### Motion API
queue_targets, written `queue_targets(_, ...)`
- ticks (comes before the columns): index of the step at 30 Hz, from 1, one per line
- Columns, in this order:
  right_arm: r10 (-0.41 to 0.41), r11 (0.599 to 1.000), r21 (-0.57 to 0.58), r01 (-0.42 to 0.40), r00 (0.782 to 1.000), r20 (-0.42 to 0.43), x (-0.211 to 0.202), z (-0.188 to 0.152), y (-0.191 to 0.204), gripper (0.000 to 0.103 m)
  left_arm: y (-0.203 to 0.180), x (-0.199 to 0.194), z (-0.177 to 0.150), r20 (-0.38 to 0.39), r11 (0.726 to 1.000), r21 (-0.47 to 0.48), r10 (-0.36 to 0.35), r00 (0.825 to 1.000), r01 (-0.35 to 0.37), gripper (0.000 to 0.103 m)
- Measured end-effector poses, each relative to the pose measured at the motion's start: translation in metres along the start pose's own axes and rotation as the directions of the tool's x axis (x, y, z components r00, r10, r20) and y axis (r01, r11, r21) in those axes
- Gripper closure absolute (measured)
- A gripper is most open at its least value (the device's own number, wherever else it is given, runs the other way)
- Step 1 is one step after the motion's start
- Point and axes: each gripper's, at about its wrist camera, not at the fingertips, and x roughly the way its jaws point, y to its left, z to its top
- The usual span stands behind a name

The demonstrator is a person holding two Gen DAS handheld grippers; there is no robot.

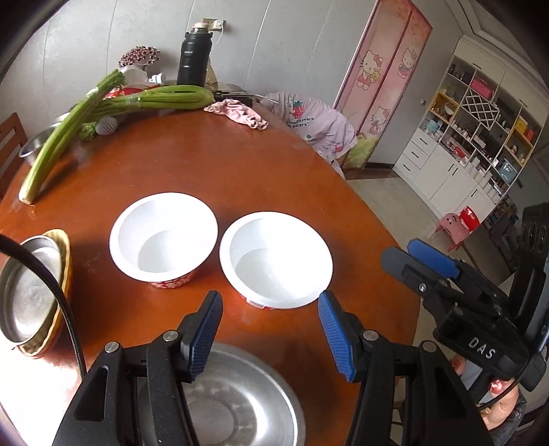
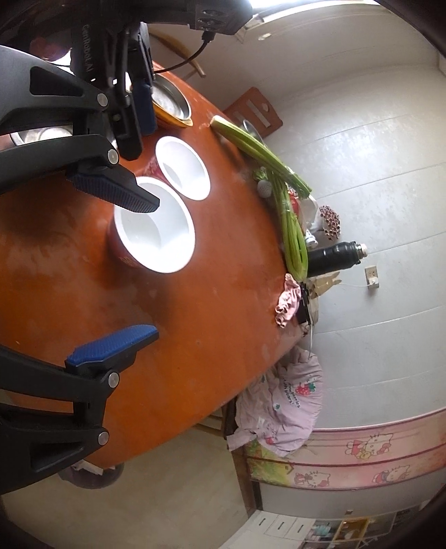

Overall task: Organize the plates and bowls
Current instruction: 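Reach the left gripper to the white red-printed bowl rim and close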

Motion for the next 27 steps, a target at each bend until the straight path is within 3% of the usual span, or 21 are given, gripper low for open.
queue_targets(11, 0.023, 0.999, -0.032, -0.025, 0.997, -0.080, 0.038, 0.005, -0.008, 0.033, 0.011, 0.032, 0.005, -0.068, 0.996, -0.084, -0.028, 0.997, 0.022, 0.045)
queue_targets(27, 0.038, 0.994, -0.098, -0.055, 0.986, -0.162, 0.071, 0.001, -0.004, 0.033, 0.024, 0.045, 0.015, -0.086, 0.985, -0.167, -0.050, 0.995, 0.036, 0.045)
